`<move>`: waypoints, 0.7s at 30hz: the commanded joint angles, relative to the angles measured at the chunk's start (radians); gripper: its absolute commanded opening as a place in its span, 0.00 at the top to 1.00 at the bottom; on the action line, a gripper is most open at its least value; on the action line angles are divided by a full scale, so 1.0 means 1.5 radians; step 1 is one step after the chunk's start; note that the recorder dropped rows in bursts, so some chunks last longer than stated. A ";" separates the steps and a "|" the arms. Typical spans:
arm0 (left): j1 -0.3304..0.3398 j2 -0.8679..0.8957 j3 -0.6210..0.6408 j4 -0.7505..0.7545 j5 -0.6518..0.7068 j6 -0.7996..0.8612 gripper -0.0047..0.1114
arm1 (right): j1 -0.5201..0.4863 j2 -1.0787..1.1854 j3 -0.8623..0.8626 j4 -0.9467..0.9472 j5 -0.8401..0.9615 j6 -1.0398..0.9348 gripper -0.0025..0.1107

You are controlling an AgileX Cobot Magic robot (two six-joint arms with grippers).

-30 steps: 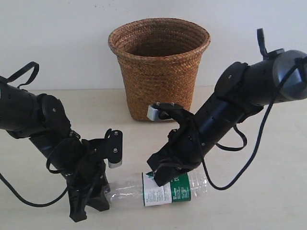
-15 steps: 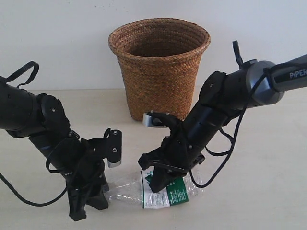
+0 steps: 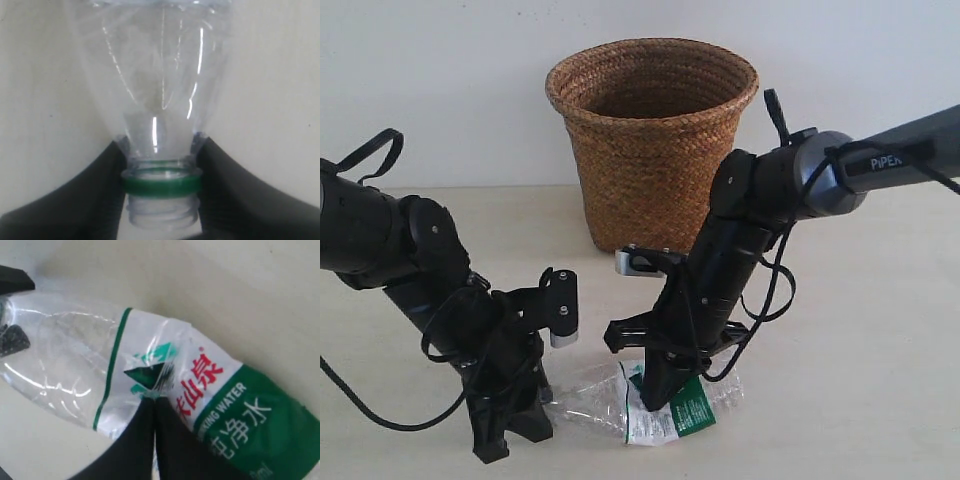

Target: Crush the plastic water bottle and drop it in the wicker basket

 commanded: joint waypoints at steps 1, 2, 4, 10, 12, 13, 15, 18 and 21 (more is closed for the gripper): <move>-0.002 -0.001 -0.001 0.007 0.023 -0.012 0.93 | -0.007 -0.012 -0.019 -0.170 0.013 0.023 0.98; -0.002 -0.001 -0.001 0.007 0.023 -0.014 0.93 | -0.007 -0.039 -0.021 -0.152 0.013 0.014 0.98; -0.002 -0.001 -0.001 0.009 0.023 -0.014 0.93 | -0.007 -0.082 -0.021 -0.107 0.018 -0.018 0.98; -0.002 -0.001 -0.001 0.010 0.021 -0.014 0.93 | 0.012 -0.110 -0.021 0.043 0.009 -0.100 0.98; -0.002 -0.001 -0.001 0.010 0.017 -0.014 0.93 | 0.044 -0.093 -0.021 0.060 -0.011 -0.121 0.98; -0.002 -0.001 -0.001 0.010 0.017 -0.014 0.93 | 0.054 -0.087 -0.021 0.059 -0.020 -0.123 0.98; -0.002 -0.001 -0.001 0.010 0.017 -0.014 0.93 | 0.060 -0.075 -0.021 0.060 -0.035 -0.123 0.98; -0.002 -0.001 -0.001 0.010 0.016 -0.014 0.93 | 0.060 -0.056 -0.021 0.064 -0.045 -0.119 0.98; -0.002 -0.001 -0.001 0.010 0.016 -0.016 0.93 | 0.060 -0.038 -0.021 0.065 -0.045 -0.119 0.98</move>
